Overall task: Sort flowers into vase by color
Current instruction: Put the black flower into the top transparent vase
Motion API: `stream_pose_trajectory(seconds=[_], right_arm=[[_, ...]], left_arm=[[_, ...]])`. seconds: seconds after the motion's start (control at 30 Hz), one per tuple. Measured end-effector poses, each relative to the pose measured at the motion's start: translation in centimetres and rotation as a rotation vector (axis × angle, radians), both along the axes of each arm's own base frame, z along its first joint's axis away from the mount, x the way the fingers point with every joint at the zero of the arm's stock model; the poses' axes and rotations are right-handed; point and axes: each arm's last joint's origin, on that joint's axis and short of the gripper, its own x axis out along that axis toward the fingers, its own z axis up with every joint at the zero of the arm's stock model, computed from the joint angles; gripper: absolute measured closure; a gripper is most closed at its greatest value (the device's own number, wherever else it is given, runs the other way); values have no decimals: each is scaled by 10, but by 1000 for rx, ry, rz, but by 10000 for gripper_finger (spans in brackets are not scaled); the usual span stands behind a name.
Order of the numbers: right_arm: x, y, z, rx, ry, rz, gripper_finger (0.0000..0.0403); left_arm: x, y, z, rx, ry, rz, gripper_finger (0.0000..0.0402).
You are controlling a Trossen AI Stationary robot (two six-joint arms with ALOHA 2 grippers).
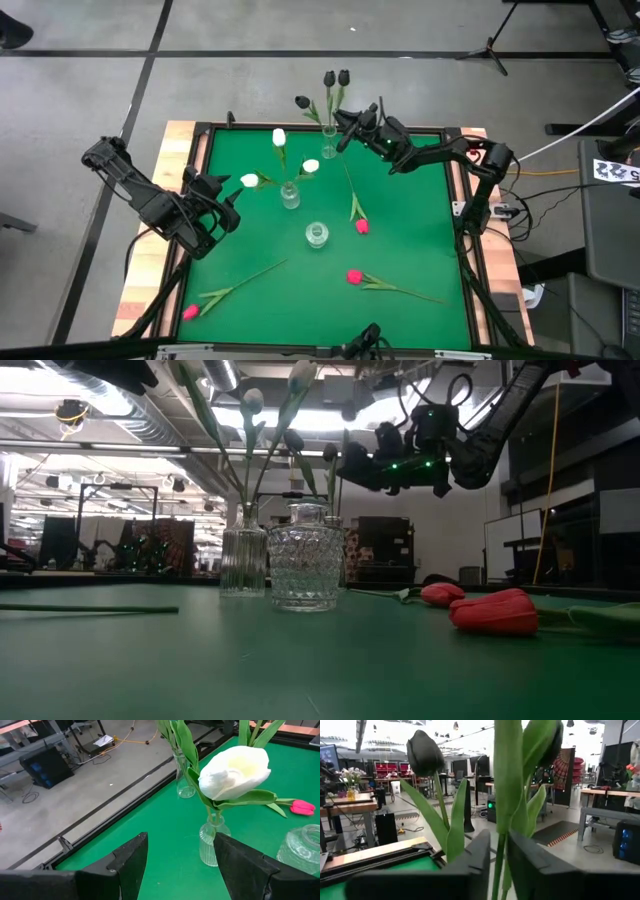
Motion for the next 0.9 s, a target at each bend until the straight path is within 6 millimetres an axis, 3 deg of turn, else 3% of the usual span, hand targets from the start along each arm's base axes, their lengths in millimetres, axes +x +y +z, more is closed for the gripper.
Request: stream_pose_trajectory(seconds=[0.43,0.63,0.9], right_arm=[[0,2,3,-10,3,42,234],[-5,-2,8,-38,23,85,219],[-35,-16,37,-26,129,195,219]], left_arm=[[0,0,0,1,1,-1,178],[0,0,0,1,1,-1,178],[0,0,0,1,1,-1,178]])
